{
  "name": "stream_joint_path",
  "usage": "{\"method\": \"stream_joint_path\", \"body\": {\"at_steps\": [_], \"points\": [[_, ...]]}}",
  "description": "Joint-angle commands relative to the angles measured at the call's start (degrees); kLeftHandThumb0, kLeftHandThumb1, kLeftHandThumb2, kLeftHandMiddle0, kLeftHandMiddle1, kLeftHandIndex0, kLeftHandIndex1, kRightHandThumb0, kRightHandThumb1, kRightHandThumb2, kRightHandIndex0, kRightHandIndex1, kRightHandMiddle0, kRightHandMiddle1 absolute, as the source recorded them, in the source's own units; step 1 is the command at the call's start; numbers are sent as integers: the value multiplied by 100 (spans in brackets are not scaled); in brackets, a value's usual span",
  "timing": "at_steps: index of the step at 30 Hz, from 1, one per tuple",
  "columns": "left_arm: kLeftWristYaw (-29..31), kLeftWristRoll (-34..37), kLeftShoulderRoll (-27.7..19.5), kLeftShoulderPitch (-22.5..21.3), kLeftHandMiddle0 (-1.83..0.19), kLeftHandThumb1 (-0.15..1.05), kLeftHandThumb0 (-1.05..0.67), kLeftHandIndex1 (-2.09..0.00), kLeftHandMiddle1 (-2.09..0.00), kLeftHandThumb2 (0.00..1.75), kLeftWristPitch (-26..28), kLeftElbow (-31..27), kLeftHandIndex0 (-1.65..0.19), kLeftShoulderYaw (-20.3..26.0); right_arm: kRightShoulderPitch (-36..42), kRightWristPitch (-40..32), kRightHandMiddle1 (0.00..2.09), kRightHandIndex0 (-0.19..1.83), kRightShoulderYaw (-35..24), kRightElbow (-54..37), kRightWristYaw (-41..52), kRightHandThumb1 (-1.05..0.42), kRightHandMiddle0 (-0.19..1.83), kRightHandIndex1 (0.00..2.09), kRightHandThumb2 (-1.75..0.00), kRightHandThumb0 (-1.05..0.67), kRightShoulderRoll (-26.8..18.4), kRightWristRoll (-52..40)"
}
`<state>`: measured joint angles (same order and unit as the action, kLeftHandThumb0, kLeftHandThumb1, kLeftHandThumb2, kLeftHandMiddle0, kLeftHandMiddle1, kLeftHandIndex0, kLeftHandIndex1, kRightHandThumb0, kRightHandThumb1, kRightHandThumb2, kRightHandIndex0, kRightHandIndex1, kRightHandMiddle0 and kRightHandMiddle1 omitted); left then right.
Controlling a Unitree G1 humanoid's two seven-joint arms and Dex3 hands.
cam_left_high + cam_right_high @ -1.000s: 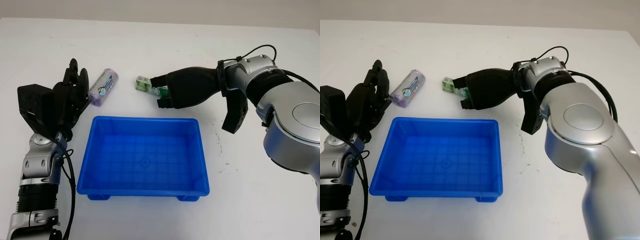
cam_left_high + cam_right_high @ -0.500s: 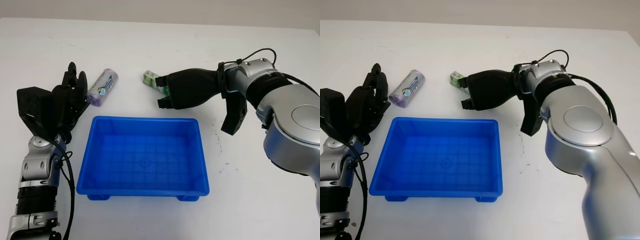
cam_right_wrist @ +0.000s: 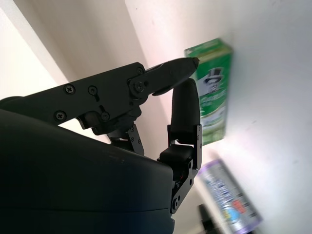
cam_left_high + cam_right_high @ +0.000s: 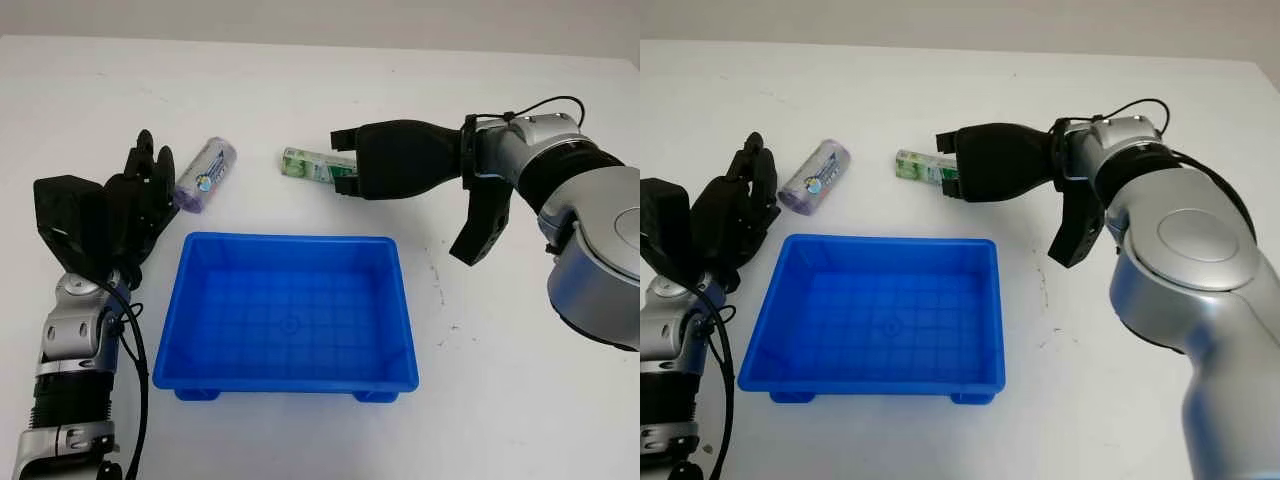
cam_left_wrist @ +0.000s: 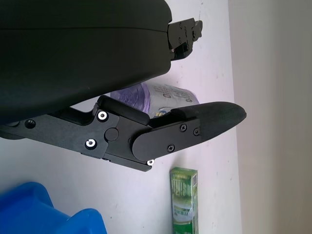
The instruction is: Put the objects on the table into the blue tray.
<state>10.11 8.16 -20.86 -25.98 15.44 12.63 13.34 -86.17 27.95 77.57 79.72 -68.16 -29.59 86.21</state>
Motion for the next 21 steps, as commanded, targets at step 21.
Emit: {"method": "stream_joint_path", "body": {"at_steps": [21], "points": [[266, -97, -162, -470, 19, 105, -77, 0, 0, 69, -273, 491, 19, -85, -109, -514, 142, 6, -5534, -465, 7117, -95, 1, 150, -5, -61, 555, -6361]]}}
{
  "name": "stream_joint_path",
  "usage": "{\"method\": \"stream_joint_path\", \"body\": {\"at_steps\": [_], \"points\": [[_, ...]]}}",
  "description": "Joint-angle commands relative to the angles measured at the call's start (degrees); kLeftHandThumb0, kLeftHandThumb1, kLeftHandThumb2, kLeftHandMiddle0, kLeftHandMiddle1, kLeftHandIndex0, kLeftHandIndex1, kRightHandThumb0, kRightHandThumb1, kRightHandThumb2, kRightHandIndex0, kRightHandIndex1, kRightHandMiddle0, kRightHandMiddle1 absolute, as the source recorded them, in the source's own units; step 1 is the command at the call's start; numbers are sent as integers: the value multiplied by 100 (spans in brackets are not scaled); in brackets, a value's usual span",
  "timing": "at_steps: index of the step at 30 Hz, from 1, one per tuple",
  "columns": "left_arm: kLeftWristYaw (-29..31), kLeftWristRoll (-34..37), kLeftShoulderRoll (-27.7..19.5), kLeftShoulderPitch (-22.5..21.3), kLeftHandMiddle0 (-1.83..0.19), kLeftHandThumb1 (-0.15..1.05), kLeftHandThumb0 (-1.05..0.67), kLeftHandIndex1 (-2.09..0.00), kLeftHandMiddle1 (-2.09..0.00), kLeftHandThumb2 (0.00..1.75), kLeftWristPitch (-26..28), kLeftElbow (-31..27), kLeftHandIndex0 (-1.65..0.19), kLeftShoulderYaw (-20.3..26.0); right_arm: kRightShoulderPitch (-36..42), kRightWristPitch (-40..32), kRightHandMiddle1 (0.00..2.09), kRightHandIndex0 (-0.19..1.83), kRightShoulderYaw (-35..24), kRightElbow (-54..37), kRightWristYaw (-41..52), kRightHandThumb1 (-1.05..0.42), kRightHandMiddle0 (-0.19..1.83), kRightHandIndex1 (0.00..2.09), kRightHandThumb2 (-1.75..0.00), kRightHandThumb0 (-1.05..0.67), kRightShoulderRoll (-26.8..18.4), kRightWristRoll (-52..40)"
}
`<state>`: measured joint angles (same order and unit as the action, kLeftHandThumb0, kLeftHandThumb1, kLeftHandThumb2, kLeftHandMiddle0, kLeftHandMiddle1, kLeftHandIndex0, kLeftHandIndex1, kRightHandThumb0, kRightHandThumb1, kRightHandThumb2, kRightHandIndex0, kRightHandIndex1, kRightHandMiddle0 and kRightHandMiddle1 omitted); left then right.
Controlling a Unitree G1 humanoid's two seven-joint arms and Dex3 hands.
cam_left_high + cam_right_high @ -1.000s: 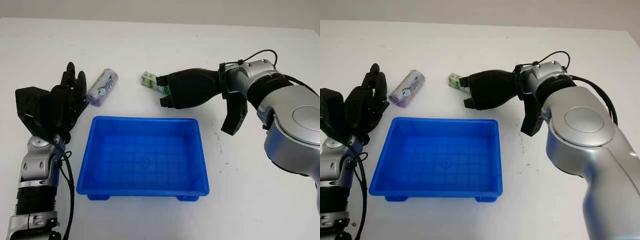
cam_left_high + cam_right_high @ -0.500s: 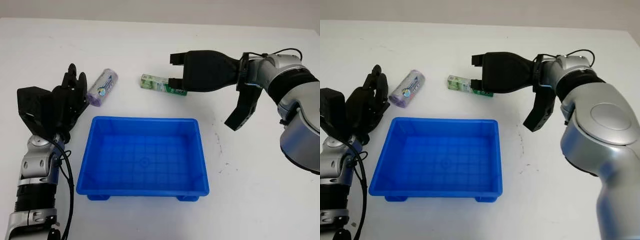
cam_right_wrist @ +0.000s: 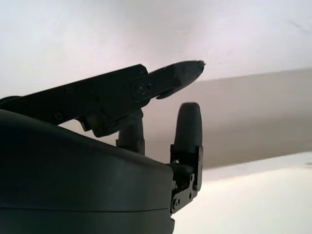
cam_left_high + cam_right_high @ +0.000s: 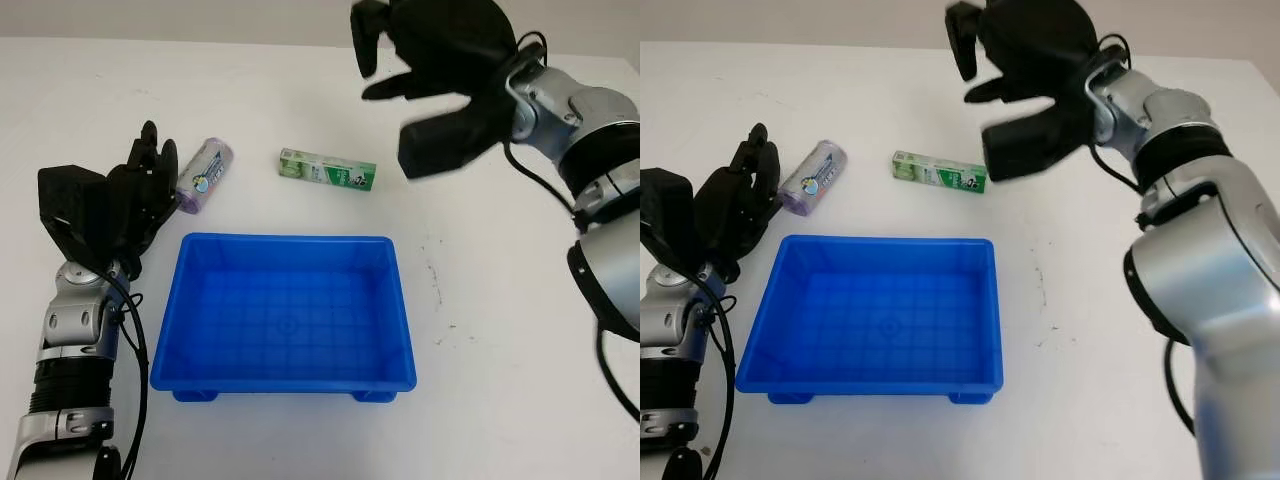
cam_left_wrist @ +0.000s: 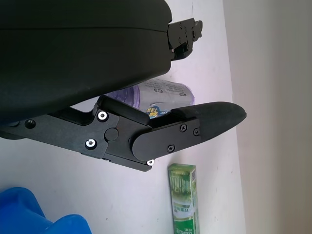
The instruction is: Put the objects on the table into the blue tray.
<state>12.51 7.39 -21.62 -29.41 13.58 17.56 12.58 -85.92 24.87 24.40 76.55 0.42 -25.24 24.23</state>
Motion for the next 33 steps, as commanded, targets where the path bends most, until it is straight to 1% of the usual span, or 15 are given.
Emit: {"method": "stream_joint_path", "body": {"at_steps": [1, 7, 12, 15, 17, 18, 20, 21, 22, 23, 27, 28, 29, 30, 33], "points": [[25, -40, -97, -129, 19, 105, -77, 0, 0, 69, -98, -1, 19, -22, -156, -398, 134, 4, -289, -225, 458, -94, -1, 137, -5, -64, 158, -210], [-16, -60, -100, -79, 19, 105, -77, 0, 0, 70, -78, -97, 19, -33, -430, -1220, 103, 2, -508, -381, 1259, -96, -4, 94, -5, -75, 360, -222], [-5, -39, -76, -54, 19, 105, -76, 0, 0, 70, -136, -83, 19, -36, -856, -1814, 63, 8, -296, -253, 1853, -98, -3, 46, -5, -81, 567, 127], [-19, -43, -56, -46, 19, 105, -76, 0, 0, 70, -150, -96, 19, -50, -943, -1929, 60, 8, -275, -198, 2021, -98, -1, 41, -5, -81, 645, 239], [-36, -29, -35, -36, 19, 105, -75, 0, 0, 70, -122, -122, 19, -46, -996, -2082, 63, -10, -238, -141, 2097, -95, -3, 96, -5, -87, 761, 333], [-57, -14, -22, -25, 19, 105, -76, 0, 0, 69, -92, -144, 19, -30, -1009, -2137, 67, -16, -199, -115, 2137, -95, -7, 107, -5, -88, 838, 396], [-85, -6, -15, -6, 19, 105, -76, 0, 0, 68, -56, -174, 19, -16, -1004, -2199, 80, -18, -115, -88, 2107, -95, -16, 101, -6, -89, 945, 537], [-94, -10, -16, 0, 19, 105, -77, 0, 0, 68, -47, -182, 19, -15, -998, -2218, 116, -19, -72, -80, 2061, -94, -17, 118, -5, -90, 982, 607], [-107, -27, -22, 0, 19, 105, -77, 0, 0, 67, -31, -190, 19, -25, -991, -2229, 132, -19, -15, -72, 2009, -94, -18, 124, -5, -90, 1012, 686], [-117, -47, -31, 0, 19, 105, -78, 0, 0, 67, -30, -192, 19, -36, -974, -2202, 140, -19, 32, -63, 1967, -94, -19, 128, -5, -90, 1039, 755], [-140, -57, -34, 7, 19, 105, -78, 0, 0, 68, -31, -199, 19, -46, -861, -2211, 176, -19, 138, -9, 1767, -92, -18, 175, -5, -87, 1182, 938], [-141, -52, -34, 11, 19, 105, -79, 0, 0, 68, -30, -202, 19, -43, -826, -2213, 165, -19, 135, 6, 1735, -91, -19, 195, -5, -87, 1213, 941], [-146, -57, -34, 20, 19, 105, -79, 0, 0, 68, -37, -211, 19, -45, -787, -2200, 167, -19, 105, 15, 1719, -90, -19, 202, -5, -87, 1234, 912], [-155, -61, -33, 29, 19, 105, -79, 0, 0, 68, -28, -231, 19, -48, -755, -2192, 166, -19, 105, 24, 1704, -90, -19, 206, -5, -87, 1247, 911], [-187, -78, -33, 52, 19, 105, -78, 0, 0, 68, -19, -273, 19, -51, -675, -2137, 126, -19, 194, 45, 1677, -89, -19, 203, -5, -87, 1258, 1000]]}}
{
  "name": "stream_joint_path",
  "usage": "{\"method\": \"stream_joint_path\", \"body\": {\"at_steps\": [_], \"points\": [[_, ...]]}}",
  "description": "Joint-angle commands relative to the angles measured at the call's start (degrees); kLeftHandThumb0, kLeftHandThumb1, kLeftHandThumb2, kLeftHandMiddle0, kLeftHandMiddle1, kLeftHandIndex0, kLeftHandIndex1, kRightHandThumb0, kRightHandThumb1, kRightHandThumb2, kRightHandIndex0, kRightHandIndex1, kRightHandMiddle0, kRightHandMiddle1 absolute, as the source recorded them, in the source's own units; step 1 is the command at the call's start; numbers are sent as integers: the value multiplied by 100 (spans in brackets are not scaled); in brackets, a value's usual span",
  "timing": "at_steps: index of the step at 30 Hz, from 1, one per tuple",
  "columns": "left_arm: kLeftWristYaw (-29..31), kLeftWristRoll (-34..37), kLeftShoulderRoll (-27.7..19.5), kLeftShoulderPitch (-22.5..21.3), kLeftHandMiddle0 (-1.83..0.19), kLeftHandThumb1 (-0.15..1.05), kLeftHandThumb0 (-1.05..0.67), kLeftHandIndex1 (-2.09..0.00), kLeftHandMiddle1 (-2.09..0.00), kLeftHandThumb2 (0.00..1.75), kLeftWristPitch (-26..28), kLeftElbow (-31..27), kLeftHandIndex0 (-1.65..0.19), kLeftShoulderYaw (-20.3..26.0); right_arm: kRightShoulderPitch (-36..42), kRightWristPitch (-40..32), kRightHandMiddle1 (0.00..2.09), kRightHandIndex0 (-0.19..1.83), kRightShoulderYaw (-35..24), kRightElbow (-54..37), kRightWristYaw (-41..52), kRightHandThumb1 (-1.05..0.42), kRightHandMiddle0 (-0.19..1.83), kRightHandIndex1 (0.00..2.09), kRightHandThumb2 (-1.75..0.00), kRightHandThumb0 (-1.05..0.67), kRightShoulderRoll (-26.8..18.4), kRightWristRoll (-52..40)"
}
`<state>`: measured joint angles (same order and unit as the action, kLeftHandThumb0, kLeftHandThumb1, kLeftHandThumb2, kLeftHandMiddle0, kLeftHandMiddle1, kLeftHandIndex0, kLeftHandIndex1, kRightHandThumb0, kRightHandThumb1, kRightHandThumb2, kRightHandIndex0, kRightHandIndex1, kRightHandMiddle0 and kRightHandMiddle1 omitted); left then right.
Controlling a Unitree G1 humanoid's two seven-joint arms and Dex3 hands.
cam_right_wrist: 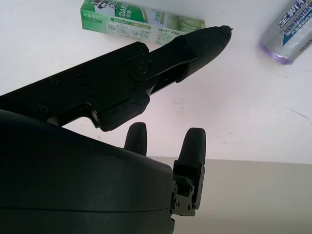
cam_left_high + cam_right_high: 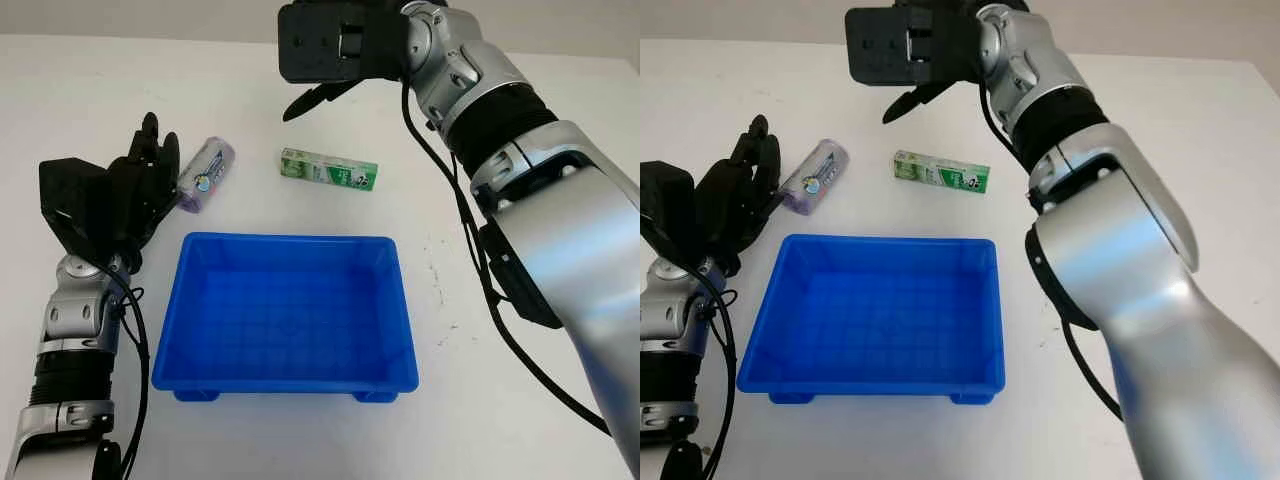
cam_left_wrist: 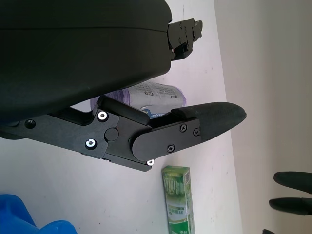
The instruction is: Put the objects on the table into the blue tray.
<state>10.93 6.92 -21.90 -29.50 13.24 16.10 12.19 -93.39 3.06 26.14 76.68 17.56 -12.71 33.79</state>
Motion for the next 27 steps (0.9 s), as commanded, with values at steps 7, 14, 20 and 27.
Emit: {"method": "stream_joint_path", "body": {"at_steps": [7, 14, 20, 27], "points": [[-17, -17, -31, 114, 19, 105, -77, 0, 0, 70, -42, -144, 19, 11, 314, 179, 165, -13, 341, 91, -194, -90, -19, 202, -5, -89, 0, 450], [1, 12, -38, 127, 19, 105, -77, 0, 0, 69, -71, -121, 19, 40, 593, 72, 144, -19, 338, 140, -155, -88, -19, 189, -5, -82, -52, 469], [9, -14, -54, 138, 19, 105, -77, 0, 0, 69, -49, -145, 19, 17, 827, 57, 59, -19, 381, 145, -196, -88, -12, 112, -6, -74, -114, 540], [30, 48, -34, 200, 19, 105, -77, 0, 0, 69, 8, -226, 19, 50, 1134, 229, 119, -19, 447, 155, -472, -89, -19, 158, -5, -70, -164, 644]]}}
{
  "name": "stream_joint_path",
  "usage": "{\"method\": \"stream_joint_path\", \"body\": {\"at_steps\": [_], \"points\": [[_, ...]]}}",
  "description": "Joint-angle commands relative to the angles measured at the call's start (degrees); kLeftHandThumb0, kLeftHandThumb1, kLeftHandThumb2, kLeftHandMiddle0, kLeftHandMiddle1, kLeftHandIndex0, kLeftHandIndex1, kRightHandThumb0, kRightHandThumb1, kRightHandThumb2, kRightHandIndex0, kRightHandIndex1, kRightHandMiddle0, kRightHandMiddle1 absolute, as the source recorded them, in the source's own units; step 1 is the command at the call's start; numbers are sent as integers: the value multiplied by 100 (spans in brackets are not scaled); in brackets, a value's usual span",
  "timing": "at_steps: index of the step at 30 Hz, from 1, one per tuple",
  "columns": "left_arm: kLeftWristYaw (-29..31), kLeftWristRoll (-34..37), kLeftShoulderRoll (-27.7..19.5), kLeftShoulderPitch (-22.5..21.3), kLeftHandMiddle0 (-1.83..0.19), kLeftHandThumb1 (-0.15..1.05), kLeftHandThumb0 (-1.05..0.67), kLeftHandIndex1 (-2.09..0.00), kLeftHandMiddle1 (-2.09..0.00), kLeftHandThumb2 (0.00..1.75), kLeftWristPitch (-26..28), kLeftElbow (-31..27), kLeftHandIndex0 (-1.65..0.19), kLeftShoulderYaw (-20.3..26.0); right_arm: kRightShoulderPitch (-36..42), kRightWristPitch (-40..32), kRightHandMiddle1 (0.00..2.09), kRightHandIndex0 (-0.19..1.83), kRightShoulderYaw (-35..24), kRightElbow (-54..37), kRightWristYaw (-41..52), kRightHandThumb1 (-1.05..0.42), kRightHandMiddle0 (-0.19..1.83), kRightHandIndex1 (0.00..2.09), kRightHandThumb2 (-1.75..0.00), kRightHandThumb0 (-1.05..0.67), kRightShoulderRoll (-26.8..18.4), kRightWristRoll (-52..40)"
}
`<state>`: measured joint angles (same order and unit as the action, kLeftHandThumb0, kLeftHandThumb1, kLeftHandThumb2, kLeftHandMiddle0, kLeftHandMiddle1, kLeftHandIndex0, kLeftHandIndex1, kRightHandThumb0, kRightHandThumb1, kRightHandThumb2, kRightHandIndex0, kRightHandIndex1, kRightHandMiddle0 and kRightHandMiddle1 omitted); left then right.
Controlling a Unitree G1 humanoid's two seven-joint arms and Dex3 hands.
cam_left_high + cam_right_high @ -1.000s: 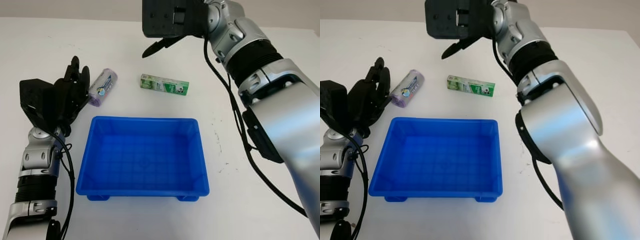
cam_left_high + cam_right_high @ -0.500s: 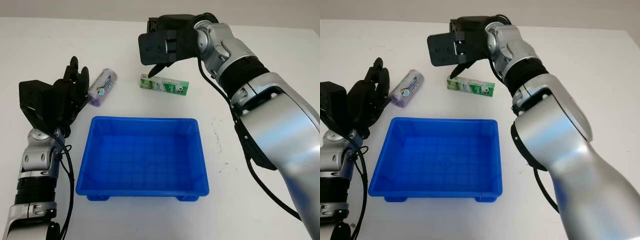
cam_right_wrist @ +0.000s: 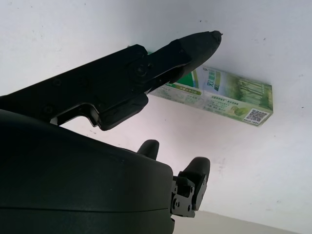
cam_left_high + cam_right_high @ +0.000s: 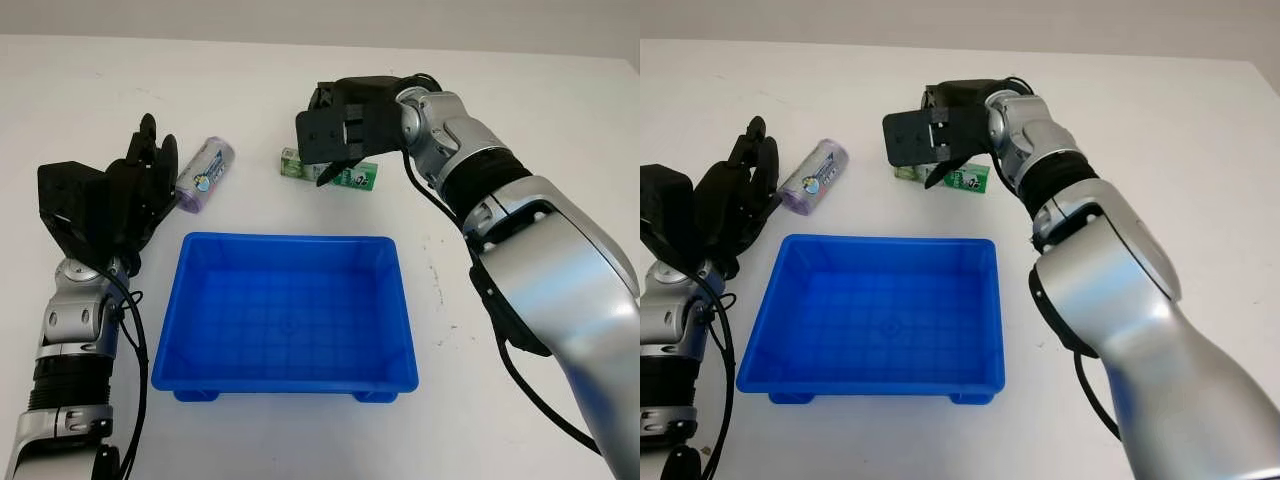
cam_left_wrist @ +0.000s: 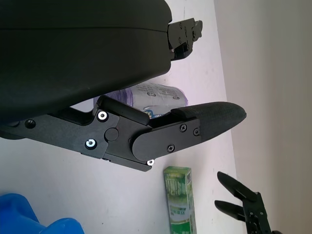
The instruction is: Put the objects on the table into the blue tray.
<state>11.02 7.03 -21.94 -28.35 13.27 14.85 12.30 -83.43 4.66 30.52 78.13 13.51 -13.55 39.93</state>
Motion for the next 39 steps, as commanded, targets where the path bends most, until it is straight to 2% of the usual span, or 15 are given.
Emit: {"method": "stream_joint_path", "body": {"at_steps": [1, 3, 7, 10, 15, 18, 19, 22, 24, 25, 27, 28, 30, 35, 39], "points": [[21, 35, -33, 102, 19, 105, -77, 0, 0, 69, 9, -120, 19, 43, 181, 102, 122, -19, 38, 14, -126, -89, -19, 163, -5, -69, -84, 59], [19, 36, -33, 126, 19, 105, -76, 0, 0, 69, 29, -156, 19, 50, 231, 131, 119, -19, 68, 20, -188, -90, -19, 156, -5, -68, -86, 95], [51, 28, -61, 193, 19, 105, -76, 0, 0, 70, 90, -261, 19, 45, 371, 153, 100, -19, 94, 36, -246, -93, -19, 104, -6, -63, -83, 141], [59, 12, -71, 217, 19, 105, -76, 0, 0, 70, 154, -316, 19, 32, 455, 147, 95, -19, 43, 38, -319, -94, -19, 90, -6, -59, -70, 110], [58, 25, -56, 231, 19, 105, -76, 0, 0, 69, 205, -346, 19, 39, 599, 253, 99, -17, -23, 19, -612, -98, -9, 115, -6, -50, -47, 82], [55, 38, -50, 231, 19, 105, -76, 0, 0, 69, 229, -359, 19, 56, 645, 371, 137, -10, -32, 23, -762, -99, -8, 135, -5, -45, -52, 87], [48, 40, -46, 230, 19, 105, -76, 0, 0, 68, 228, -361, 19, 63, 648, 401, 148, -2, -26, 24, -812, -100, -2, 127, -5, -43, -52, 96], [37, 13, -54, 228, 19, 105, -76, 0, 0, 69, 206, -356, 19, 52, 642, 469, 172, 5, -15, 25, -938, -101, 6, 132, -6, -41, -52, 114], [36, -5, -67, 223, 19, 105, -76, 0, 0, 69, 206, -350, 19, 41, 626, 505, 198, 6, 19, 26, -1024, -101, 12, 179, -5, -43, -50, 150], [36, -6, -68, 218, 19, 105, -76, 0, 0, 69, 206, -344, 19, 40, 620, 540, 205, 23, 41, 25, -1073, -101, 19, 197, -5, -45, -54, 175], [32, 1, -58, 201, 19, 105, -76, 0, 0, 69, 192, -320, 19, 45, 614, 624, 208, 40, 56, 25, -1139, -100, 37, 199, -5, -46, -71, 200], [39, 18, -52, 192, 19, 105, -76, 0, 0, 69, 195, -312, 19, 52, 606, 663, 209, 36, 94, 26, -1180, -101, 44, 189, -6, -46, -82, 247], [43, 33, -46, 181, 19, 105, -76, 0, 0, 69, 199, -302, 19, 58, 582, 714, 209, 41, 144, 26, -1227, -102, 53, 202, -6, -47, -101, 310], [45, 30, -54, 155, 19, 105, -76, 0, 0, 69, 172, -260, 19, 64, 534, 857, 209, 53, 329, 23, -1390, -102, 47, 209, -5, -45, -163, 508], [25, -43, -93, 130, 19, 105, -77, 0, 0, 69, 146, -244, 19, 28, 522, 1038, 209, 72, 420, 31, -1527, -102, 52, 209, -5, -44, -225, 614]]}}
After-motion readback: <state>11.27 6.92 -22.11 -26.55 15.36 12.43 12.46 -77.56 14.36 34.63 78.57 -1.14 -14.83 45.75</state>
